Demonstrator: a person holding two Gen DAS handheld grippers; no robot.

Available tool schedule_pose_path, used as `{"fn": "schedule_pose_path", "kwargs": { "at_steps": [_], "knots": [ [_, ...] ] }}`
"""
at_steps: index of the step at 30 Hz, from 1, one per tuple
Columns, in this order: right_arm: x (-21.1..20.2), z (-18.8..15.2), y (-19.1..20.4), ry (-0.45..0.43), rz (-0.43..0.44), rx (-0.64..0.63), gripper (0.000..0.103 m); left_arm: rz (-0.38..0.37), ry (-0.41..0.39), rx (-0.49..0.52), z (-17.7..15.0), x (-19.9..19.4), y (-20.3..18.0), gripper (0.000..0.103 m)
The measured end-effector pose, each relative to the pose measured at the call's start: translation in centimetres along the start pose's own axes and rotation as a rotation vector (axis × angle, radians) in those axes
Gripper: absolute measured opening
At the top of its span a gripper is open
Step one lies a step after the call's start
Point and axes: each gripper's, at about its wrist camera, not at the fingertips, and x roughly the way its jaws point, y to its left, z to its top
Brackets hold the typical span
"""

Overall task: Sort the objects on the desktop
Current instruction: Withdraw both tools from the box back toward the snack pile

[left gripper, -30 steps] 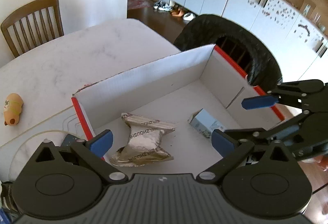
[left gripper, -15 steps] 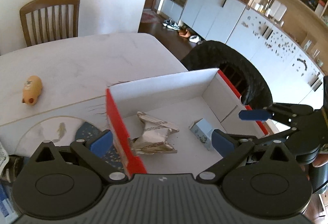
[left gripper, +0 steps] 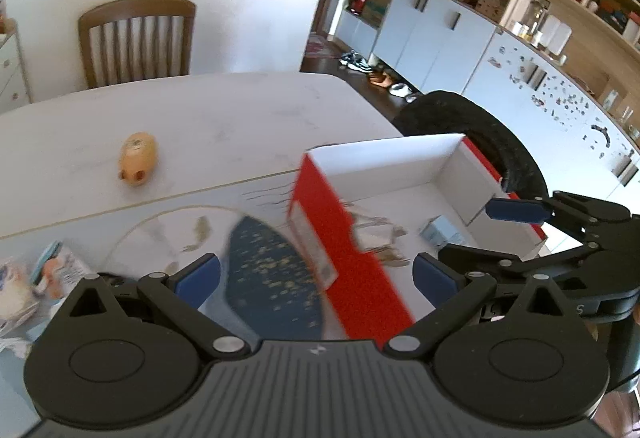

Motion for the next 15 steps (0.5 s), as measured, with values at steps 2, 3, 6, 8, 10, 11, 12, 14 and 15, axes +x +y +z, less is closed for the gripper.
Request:
{"fn": "schedule_pose_path", "kwargs": {
  "at_steps": [2, 3, 6, 8, 10, 11, 12, 14, 15],
  "knots": [
    [0.1, 0.0, 1.2, -0.001, -0.002, -0.003, 0.085, 0.003, -0.002, -0.009, -0.3, -0.6, 1.2, 0.103],
    [0.2, 0.1, 1.9, -0.002, -0.005, -0.008, 0.085, 0.005, -0.004, -0.011, -0.5, -0.8, 1.8, 0.103],
    [0.4, 0.2, 3.8, -0.006, 0.0, -0.028, 0.085, 0.023, -0.011, -0.016, -1.0, -1.7, 3.5, 0.103],
    [0.8, 0.4, 5.1, -0.005, 0.007, -0.037, 0.085, 0.041, -0.018, -0.021, -1.3, -2.3, 4.8, 0.103],
    [1.2, 0.7, 6.3, -0.002, 0.011, -0.041, 0.085, 0.06, -0.023, -0.026, -1.5, -2.9, 6.0, 0.103],
    [1.4, 0.7, 6.8, 0.0, 0.013, -0.043, 0.085, 0.07, -0.024, -0.029, -1.7, -3.2, 6.7, 0.103],
    [1.6, 0.8, 7.4, 0.002, 0.019, -0.046, 0.085, 0.078, -0.023, -0.033, -1.8, -3.4, 7.3, 0.103],
    [2.1, 1.1, 8.5, 0.006, 0.026, -0.052, 0.085, 0.094, -0.023, -0.04, -2.0, -3.9, 8.5, 0.103],
    [2.3, 1.2, 9.1, 0.007, 0.029, -0.055, 0.085, 0.104, -0.025, -0.043, -2.1, -4.1, 9.1, 0.103]
  ]
}}
